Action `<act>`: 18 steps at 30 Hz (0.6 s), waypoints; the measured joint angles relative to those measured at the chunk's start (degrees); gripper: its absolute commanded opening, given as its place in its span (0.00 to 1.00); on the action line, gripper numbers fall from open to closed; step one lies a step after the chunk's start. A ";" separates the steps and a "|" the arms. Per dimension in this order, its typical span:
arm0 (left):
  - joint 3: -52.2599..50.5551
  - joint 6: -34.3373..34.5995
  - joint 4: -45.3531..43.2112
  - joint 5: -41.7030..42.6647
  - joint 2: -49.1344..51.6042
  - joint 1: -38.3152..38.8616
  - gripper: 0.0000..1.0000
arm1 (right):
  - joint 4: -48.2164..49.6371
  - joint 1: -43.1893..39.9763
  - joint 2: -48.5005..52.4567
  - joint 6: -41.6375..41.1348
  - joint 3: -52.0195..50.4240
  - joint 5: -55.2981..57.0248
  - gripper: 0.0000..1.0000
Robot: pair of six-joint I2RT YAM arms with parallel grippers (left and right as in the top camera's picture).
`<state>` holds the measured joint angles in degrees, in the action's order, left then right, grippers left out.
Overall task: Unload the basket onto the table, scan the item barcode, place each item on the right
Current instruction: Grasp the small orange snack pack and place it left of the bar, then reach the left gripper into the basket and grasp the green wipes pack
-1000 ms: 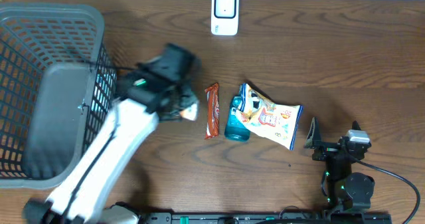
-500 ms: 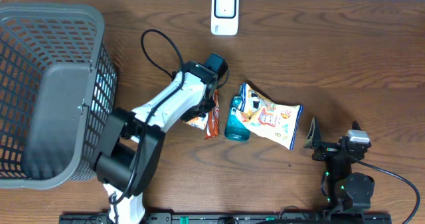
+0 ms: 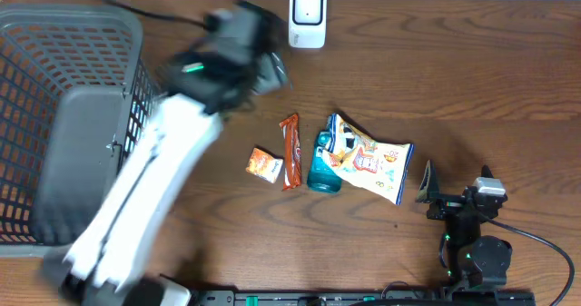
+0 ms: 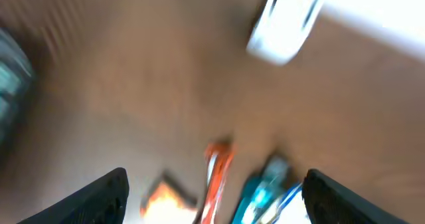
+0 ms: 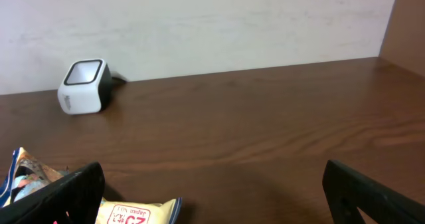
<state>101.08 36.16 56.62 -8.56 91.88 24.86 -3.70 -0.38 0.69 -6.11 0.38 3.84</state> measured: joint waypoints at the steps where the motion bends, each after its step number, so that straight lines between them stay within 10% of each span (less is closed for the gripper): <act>1: 1.25 -0.70 -0.28 -1.29 -2.71 -1.18 0.84 | 0.02 0.00 0.00 0.00 0.00 0.00 0.99; 11: 2.86 -2.43 6.32 -18.60 -13.90 -24.57 1.00 | 0.02 0.00 0.00 0.00 0.00 0.00 0.99; 18: 1.05 1.53 12.37 -8.90 -6.64 -47.15 1.00 | 0.00 0.00 0.00 0.00 0.00 0.00 0.99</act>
<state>102.13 37.69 68.99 -17.45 85.23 -22.28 -3.70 -0.38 0.69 -6.11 0.38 3.84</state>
